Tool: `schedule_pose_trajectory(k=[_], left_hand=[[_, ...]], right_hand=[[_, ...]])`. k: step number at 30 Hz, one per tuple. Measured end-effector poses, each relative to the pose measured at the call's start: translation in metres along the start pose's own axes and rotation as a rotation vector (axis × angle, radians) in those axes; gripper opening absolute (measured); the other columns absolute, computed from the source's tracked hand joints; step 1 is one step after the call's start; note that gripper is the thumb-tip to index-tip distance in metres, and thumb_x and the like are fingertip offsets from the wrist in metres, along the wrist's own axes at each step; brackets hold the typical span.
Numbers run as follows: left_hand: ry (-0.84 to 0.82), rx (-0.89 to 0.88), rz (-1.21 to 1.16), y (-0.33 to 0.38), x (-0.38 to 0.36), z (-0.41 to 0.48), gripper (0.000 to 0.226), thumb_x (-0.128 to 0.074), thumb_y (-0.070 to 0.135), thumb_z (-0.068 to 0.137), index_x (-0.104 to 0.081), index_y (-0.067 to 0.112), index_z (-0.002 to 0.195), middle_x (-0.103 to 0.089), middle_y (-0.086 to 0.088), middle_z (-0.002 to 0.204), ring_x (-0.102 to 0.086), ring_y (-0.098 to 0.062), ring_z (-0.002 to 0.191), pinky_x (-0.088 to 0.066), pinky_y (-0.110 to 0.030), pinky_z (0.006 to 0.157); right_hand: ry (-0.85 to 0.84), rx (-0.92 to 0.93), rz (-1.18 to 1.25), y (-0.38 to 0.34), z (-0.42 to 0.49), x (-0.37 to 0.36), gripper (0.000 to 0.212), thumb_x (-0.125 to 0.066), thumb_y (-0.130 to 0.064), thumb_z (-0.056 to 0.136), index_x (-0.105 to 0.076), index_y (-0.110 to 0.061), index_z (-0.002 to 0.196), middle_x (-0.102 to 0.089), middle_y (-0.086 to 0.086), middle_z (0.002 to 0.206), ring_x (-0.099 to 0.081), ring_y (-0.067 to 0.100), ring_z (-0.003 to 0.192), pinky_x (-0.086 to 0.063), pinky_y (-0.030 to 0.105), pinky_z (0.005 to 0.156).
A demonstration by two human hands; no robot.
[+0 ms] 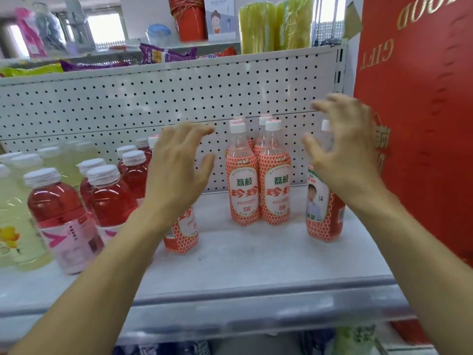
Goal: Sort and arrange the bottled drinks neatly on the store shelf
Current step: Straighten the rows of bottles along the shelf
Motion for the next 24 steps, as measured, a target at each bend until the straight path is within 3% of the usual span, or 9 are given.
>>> schedule_pose_trajectory(k=[2, 5, 7, 10, 13, 17, 20, 24], left_hand=[[0.127, 0.111, -0.034, -0.011, 0.006, -0.022, 0.054, -0.065, 0.022, 0.090, -0.047, 0.014, 0.140, -0.048, -0.009, 0.141, -0.039, -0.026, 0.131, -0.028, -0.038, 0.112], [0.104, 0.467, -0.347, -0.024, 0.002, -0.047, 0.077, -0.071, 0.029, 0.088, -0.026, 0.018, 0.151, -0.036, -0.006, 0.148, -0.035, -0.020, 0.136, -0.030, -0.044, 0.116], [0.023, 0.728, -0.615, -0.029, -0.004, -0.056, 0.088, -0.073, 0.033, 0.085, -0.018, 0.030, 0.153, -0.040, 0.000, 0.149, -0.044, -0.019, 0.133, -0.037, -0.050, 0.111], [-0.128, 0.922, -0.754, -0.035, -0.016, -0.071, 0.090, -0.082, 0.015, 0.077, -0.028, 0.031, 0.147, -0.060, 0.002, 0.124, -0.060, -0.020, 0.113, -0.048, -0.051, 0.099], [-0.205, 0.959, -0.771, -0.029, -0.029, -0.082, 0.077, -0.085, 0.004, 0.072, -0.040, 0.021, 0.132, -0.064, -0.001, 0.113, -0.064, -0.015, 0.100, -0.051, -0.047, 0.095], [-0.299, 0.907, -0.888, -0.007, -0.045, -0.079, 0.076, -0.082, -0.002, 0.072, -0.038, 0.017, 0.130, -0.065, -0.004, 0.113, -0.064, -0.014, 0.100, -0.051, -0.036, 0.083], [-0.402, 0.844, -0.975, 0.011, -0.054, -0.076, 0.076, -0.079, -0.006, 0.073, -0.037, 0.017, 0.133, -0.066, -0.004, 0.116, -0.065, -0.014, 0.104, -0.053, -0.035, 0.085], [-0.474, 0.787, -0.961, 0.024, -0.063, -0.085, 0.076, -0.078, -0.006, 0.075, -0.035, 0.022, 0.130, -0.064, 0.001, 0.114, -0.065, -0.010, 0.101, -0.053, -0.032, 0.087]], right_hand=[[0.048, -0.215, 0.214, 0.016, -0.021, 0.001, 0.069, -0.071, -0.024, 0.085, -0.038, -0.017, 0.145, -0.038, 0.005, 0.146, -0.034, 0.020, 0.135, -0.029, 0.044, 0.114], [-0.173, -0.619, 0.570, 0.035, -0.045, -0.009, 0.091, -0.076, -0.037, 0.082, -0.019, -0.027, 0.153, -0.036, 0.001, 0.152, -0.041, 0.019, 0.136, -0.035, 0.049, 0.113], [-0.291, -0.715, 0.662, 0.043, -0.056, -0.014, 0.081, -0.074, -0.039, 0.083, -0.030, -0.028, 0.149, -0.053, -0.002, 0.138, -0.053, 0.019, 0.124, -0.042, 0.052, 0.106], [-0.366, -0.722, 0.685, 0.048, -0.063, -0.010, 0.058, -0.071, -0.017, 0.086, -0.042, -0.023, 0.136, -0.061, -0.005, 0.117, -0.059, 0.018, 0.111, -0.049, 0.039, 0.086], [-0.485, -0.679, 0.636, 0.048, -0.066, -0.006, 0.059, -0.074, -0.006, 0.081, -0.044, -0.026, 0.127, -0.061, -0.005, 0.111, -0.058, 0.016, 0.105, -0.042, 0.040, 0.087], [-0.596, -0.645, 0.665, 0.040, -0.068, -0.011, 0.064, -0.077, -0.002, 0.076, -0.043, -0.028, 0.124, -0.064, -0.005, 0.110, -0.060, 0.009, 0.100, -0.045, 0.042, 0.092], [-0.739, -0.641, 0.801, 0.039, -0.072, -0.016, 0.073, -0.076, -0.004, 0.067, -0.046, -0.022, 0.131, -0.070, -0.001, 0.112, -0.065, 0.016, 0.107, -0.047, 0.047, 0.100], [-0.942, -0.547, 0.839, 0.041, -0.087, -0.016, 0.071, -0.071, -0.010, 0.063, -0.052, -0.028, 0.129, -0.070, -0.003, 0.119, -0.064, 0.015, 0.113, -0.045, 0.042, 0.099]])
Point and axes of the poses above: each hand's wrist, its own z-axis towards the middle knuckle, its own x-axis out of the back of the hand, y = z × x, the point moved 2 cm from there along z, towards the middle knuckle
